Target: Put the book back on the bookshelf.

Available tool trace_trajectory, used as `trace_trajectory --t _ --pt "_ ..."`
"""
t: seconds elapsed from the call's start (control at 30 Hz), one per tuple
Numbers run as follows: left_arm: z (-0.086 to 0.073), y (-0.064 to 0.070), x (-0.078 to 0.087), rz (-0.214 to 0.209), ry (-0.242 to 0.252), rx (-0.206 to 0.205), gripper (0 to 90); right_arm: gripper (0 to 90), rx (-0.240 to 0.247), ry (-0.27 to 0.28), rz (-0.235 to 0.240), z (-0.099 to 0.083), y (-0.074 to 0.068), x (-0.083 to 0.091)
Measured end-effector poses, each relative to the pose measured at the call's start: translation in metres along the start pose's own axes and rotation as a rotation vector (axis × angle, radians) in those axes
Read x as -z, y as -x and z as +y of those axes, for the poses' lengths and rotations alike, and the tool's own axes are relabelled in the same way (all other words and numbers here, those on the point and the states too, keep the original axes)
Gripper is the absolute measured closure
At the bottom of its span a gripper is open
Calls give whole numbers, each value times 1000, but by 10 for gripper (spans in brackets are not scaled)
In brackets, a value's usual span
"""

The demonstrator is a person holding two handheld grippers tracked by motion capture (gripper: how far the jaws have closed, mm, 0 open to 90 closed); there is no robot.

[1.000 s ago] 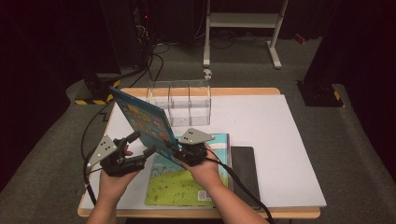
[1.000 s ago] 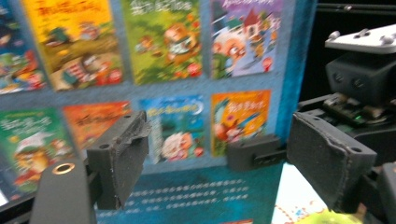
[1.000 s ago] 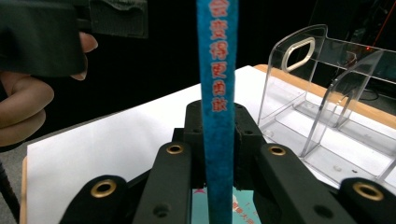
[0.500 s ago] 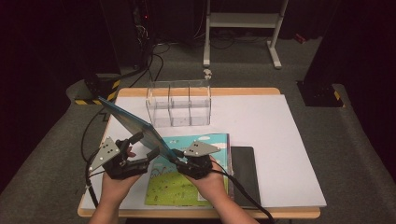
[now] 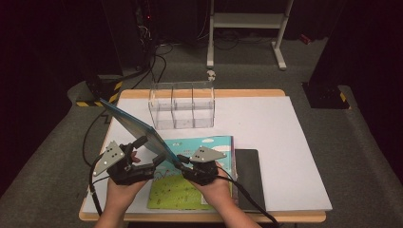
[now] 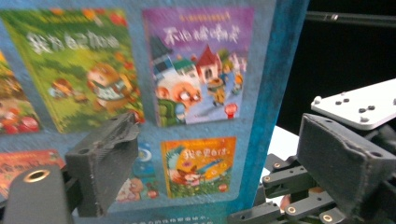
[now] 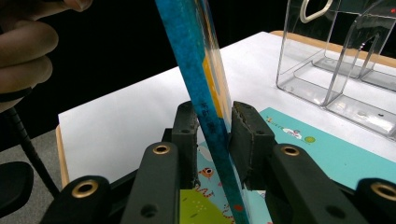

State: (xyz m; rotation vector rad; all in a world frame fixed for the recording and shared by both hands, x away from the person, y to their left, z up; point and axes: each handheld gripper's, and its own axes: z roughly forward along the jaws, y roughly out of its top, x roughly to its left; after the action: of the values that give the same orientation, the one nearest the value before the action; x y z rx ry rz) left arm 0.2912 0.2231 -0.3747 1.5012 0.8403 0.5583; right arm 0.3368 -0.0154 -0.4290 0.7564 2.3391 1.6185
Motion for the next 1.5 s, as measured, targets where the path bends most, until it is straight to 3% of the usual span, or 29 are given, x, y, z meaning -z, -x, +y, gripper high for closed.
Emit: trace_trajectory --t 0.17,0.3,0.43,0.67,0.83,1.03,1.07,1.1,1.13,1.27,1.3,1.33,1.37,1.43,1.5 --pt "-3 3 -4 71 -10 15 73 715 6 1 8 -1 -6 -3" --pt "-4 4 -6 100 -27 -6 48 707 7 2 24 -2 -9 -5" --pt "-7 2 -9 134 -50 16 3 701 12 -5 38 -4 -11 -6" --pt "-9 2 -10 158 -38 31 4 691 23 -12 60 -5 -18 -10" --pt "-9 -2 -10 140 -41 37 0 679 28 -22 75 -5 -21 -13" --pt "-8 -5 -7 125 -50 31 2 620 19 -23 90 -4 -17 2" --pt "-8 -6 -7 119 -53 28 3 623 38 -13 65 -5 -15 14" --pt "-7 -6 -6 117 -55 29 3 623 38 -13 65 -5 -15 14" --pt "-7 -8 -4 110 -58 30 9 623 40 11 32 -7 -6 31" --pt "-7 -9 0 103 -71 21 11 612 18 44 -97 -19 24 63" --pt "-7 -9 2 102 -75 18 13 604 28 30 -163 -25 35 71" --pt "-7 -9 2 102 -75 18 15 604 28 30 -163 -25 35 71" --pt "-7 -10 3 100 -79 17 20 600 27 20 -247 -38 50 83" --pt "-6 -11 6 90 -84 23 26 605 10 30 -272 -45 56 89" --pt "-6 -13 10 89 -83 21 41 603 -28 36 -266 -54 67 100"
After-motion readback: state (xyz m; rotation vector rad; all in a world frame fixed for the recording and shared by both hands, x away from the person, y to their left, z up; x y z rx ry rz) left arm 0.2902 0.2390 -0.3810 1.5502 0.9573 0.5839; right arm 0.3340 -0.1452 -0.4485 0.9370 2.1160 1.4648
